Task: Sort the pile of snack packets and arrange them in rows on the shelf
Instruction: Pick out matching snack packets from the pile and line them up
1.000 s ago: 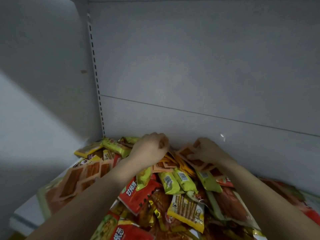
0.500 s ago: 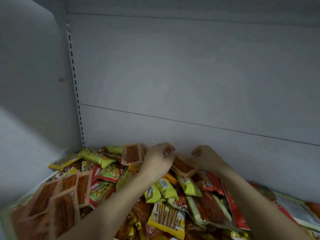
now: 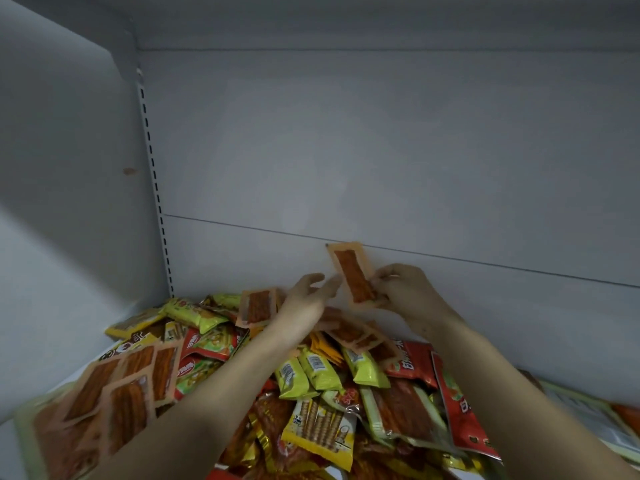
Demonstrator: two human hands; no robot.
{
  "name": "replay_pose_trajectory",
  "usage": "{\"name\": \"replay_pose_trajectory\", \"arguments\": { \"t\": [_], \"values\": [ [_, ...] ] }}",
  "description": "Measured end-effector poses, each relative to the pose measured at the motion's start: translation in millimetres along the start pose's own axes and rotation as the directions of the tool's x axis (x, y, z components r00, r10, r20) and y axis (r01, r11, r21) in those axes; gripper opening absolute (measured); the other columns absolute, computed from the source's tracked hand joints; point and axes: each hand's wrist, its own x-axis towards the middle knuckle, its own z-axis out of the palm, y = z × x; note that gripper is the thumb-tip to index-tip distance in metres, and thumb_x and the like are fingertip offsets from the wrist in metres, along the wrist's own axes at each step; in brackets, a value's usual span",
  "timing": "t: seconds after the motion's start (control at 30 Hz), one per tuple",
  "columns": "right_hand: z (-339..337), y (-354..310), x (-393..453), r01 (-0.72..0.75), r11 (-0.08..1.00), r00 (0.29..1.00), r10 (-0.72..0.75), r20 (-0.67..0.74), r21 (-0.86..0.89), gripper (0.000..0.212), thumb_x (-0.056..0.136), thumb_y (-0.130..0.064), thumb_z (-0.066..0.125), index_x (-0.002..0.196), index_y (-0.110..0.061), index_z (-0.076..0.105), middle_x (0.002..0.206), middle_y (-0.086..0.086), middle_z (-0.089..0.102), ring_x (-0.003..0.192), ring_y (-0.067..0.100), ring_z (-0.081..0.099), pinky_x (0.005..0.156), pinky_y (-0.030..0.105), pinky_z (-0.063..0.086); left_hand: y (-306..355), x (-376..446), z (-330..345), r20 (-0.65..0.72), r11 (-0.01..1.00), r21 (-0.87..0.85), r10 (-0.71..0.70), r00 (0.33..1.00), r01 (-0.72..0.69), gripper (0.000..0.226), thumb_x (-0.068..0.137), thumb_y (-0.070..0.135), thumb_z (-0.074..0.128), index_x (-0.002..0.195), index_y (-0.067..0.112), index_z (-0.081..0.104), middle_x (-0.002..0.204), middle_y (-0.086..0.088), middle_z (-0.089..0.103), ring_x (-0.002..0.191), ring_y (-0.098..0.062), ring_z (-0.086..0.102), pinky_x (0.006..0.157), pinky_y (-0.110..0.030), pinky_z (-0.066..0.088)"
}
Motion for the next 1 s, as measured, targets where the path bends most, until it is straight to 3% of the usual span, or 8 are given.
{"name": "replay_pose_trajectory", "arguments": {
  "t": [0.17, 0.27, 0.37, 0.5, 0.6, 0.73, 0.83, 1.0],
  "values": [
    [15.7, 1.9, -3.8, 0.042, 0.994, 0.995, -0.032, 0.099, -0.103, 0.016, 0.099, -0.016, 0.056, 0.088, -0.005, 0.063, 0.08, 0.006, 0.067, 0.071, 0.018, 0.065, 0.064, 0.034, 0.055, 3.3, -1.8, -0.2, -0.102, 0.99, -0.1, 0.093, 0.99, -0.104, 0.018, 0.101, 0.008, 0.056, 0.118, 0.013, 0.06, 0.108, -0.014, 0.072, 0.091, -0.031, 0.074, 0.07, -0.049, 0.063],
    [14.8, 17.6, 4.7, 0.124, 0.889, 0.992, -0.108, 0.062, -0.442, 0.021, 0.094, -0.032, 0.063, 0.091, -0.011, 0.06, 0.09, 0.003, 0.061, 0.088, 0.021, 0.06, 0.078, 0.036, 0.049, 3.5, -4.5, -13.4, -0.138, 0.994, -0.066, 0.072, 0.988, -0.082, 0.012, 0.101, 0.003, 0.054, 0.104, 0.013, 0.061, 0.106, -0.016, 0.071, 0.088, -0.032, 0.073, 0.065, -0.046, 0.063],
    [20.2, 41.3, 7.9, 0.04, 0.756, 0.99, 0.058, 0.127, -0.653, 0.04, 0.083, -0.042, 0.074, 0.1, -0.009, 0.061, 0.099, 0.007, 0.062, 0.096, 0.025, 0.063, 0.082, 0.038, 0.053, 2.6, -10.5, -21.1, -0.118, 0.997, -0.024, 0.072, 0.99, -0.076, 0.017, 0.101, 0.001, 0.052, 0.098, 0.014, 0.062, 0.1, -0.013, 0.071, 0.081, -0.029, 0.073, 0.061, -0.042, 0.063],
    [18.0, 62.5, 17.3, -0.04, 0.819, 0.983, 0.136, 0.127, -0.573, 0.018, 0.076, -0.017, 0.082, 0.076, -0.004, 0.07, 0.081, 0.015, 0.073, 0.079, 0.03, 0.073, 0.075, 0.048, 0.06, 1.9, -17.4, -26.7, -0.118, 0.998, 0.0, 0.061, 0.991, -0.062, 0.018, 0.1, 0.001, 0.05, 0.096, 0.014, 0.062, 0.09, -0.009, 0.071, 0.068, -0.021, 0.073, 0.057, -0.037, 0.062],
    [5.1, 55.1, 20.6, -0.003, 0.773, 0.996, 0.059, 0.068, -0.634, 0.006, 0.079, -0.008, 0.074, 0.083, -0.003, 0.073, 0.088, 0.013, 0.072, 0.09, 0.027, 0.07, 0.077, 0.035, 0.056, -3.6, -17.5, -30.3, -0.131, 1.0, -0.006, 0.019, 0.991, -0.02, 0.015, 0.101, 0.005, 0.05, 0.107, 0.012, 0.061, 0.095, -0.012, 0.072, 0.066, -0.022, 0.074, 0.061, -0.04, 0.063],
    [-5.0, 59.9, 15.5, -0.06, 0.743, 0.976, 0.185, 0.118, -0.667, 0.04, 0.079, -0.023, 0.082, 0.11, -0.006, 0.064, 0.102, 0.003, 0.062, 0.102, 0.023, 0.065, 0.083, 0.03, 0.052, -7.2, -19.2, -29.1, -0.145, 0.999, -0.047, -0.031, 0.989, 0.025, 0.019, 0.101, 0.008, 0.051, 0.118, 0.011, 0.059, 0.106, -0.017, 0.071, 0.072, -0.027, 0.073, 0.062, -0.043, 0.063],
    [-7.6, 72.1, 14.4, -0.096, 0.794, 0.961, 0.231, 0.151, -0.601, 0.041, 0.08, -0.021, 0.082, 0.111, 0.0, 0.068, 0.103, 0.012, 0.071, 0.093, 0.025, 0.07, 0.082, 0.039, 0.059, -7.3, -22.0, -24.8, -0.122, 0.997, -0.061, -0.049, 0.991, 0.042, 0.019, 0.102, 0.01, 0.051, 0.119, 0.014, 0.058, 0.11, -0.018, 0.068, 0.068, -0.027, 0.07, 0.048, -0.03, 0.055],
    [-17.9, 63.5, 5.9, -0.082, 0.782, 0.92, 0.298, 0.254, -0.618, 0.038, 0.081, -0.024, 0.081, 0.114, -0.011, 0.07, 0.102, 0.006, 0.074, 0.09, 0.018, 0.07, 0.082, 0.031, 0.054, -16.1, -18.9, -20.6, -0.093, 0.998, -0.035, -0.062, 0.994, 0.059, 0.017, 0.101, 0.013, 0.051, 0.116, 0.018, 0.056, 0.104, -0.02, 0.071, 0.06, -0.029, 0.07, 0.05, -0.031, 0.048]
  ]
}}
